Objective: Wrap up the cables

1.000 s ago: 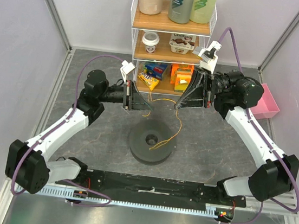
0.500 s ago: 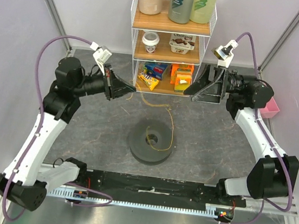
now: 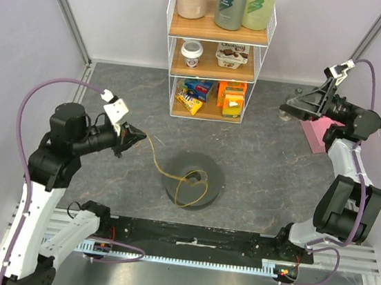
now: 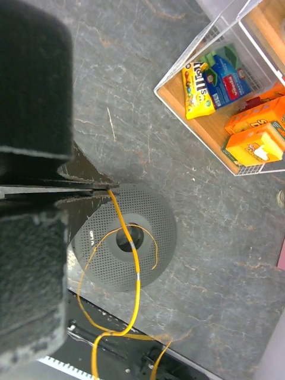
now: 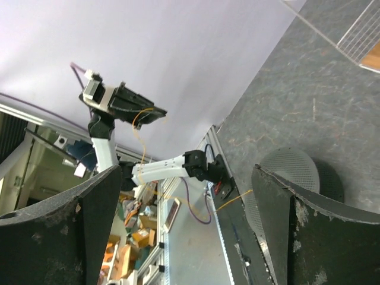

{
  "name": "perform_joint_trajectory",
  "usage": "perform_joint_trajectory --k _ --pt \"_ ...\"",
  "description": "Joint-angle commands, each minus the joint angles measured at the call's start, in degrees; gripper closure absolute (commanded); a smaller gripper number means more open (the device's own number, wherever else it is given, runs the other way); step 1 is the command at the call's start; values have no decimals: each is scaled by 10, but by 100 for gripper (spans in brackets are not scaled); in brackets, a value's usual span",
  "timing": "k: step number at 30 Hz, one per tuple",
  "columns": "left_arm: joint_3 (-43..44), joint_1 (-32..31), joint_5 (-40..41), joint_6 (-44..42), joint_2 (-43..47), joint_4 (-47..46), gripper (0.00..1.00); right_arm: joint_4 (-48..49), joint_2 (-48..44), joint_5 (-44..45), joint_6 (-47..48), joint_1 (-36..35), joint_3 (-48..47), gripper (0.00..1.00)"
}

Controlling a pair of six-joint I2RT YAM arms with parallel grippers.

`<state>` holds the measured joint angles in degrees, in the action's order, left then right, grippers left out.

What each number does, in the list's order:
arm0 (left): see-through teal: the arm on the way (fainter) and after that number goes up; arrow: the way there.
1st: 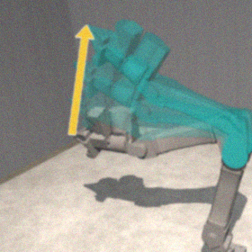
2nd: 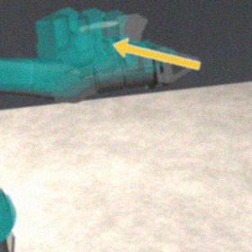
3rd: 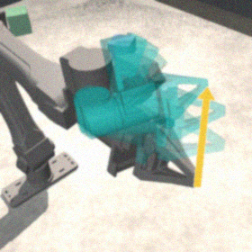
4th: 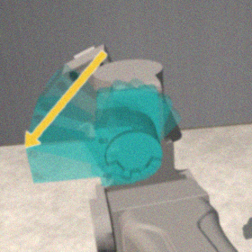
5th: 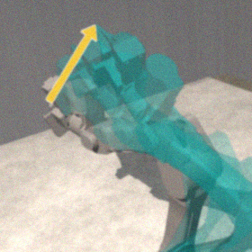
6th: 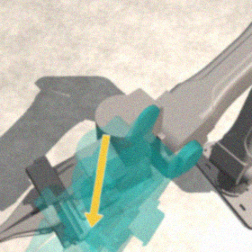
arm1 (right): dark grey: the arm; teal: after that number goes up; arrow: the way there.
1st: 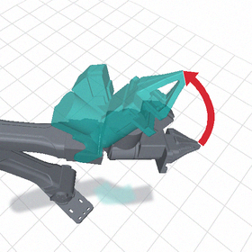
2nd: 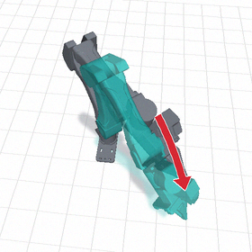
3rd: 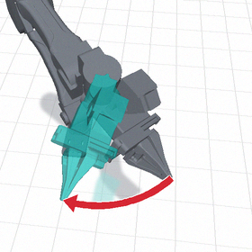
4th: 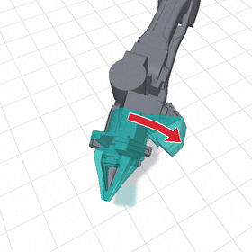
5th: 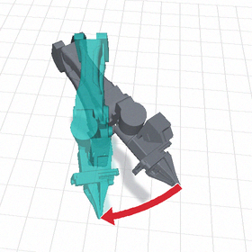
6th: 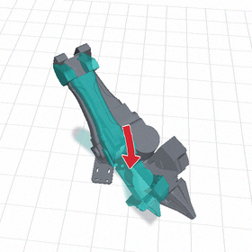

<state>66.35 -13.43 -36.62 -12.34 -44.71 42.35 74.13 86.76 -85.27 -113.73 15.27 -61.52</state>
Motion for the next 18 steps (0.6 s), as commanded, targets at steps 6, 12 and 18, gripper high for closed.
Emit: perform_joint_trajectory --k 6,12,18 --pt "29 1 -14 -77 -20 56 98 253 -62 68 -205 91 -195 2" --pt "32 1 -18 -41 -35 36 98 -882 -167 328 705 159 -415 2" --pt "38 1 -6 -32 -38 28 98 -1171 -145 432 1132 10 -352 2"
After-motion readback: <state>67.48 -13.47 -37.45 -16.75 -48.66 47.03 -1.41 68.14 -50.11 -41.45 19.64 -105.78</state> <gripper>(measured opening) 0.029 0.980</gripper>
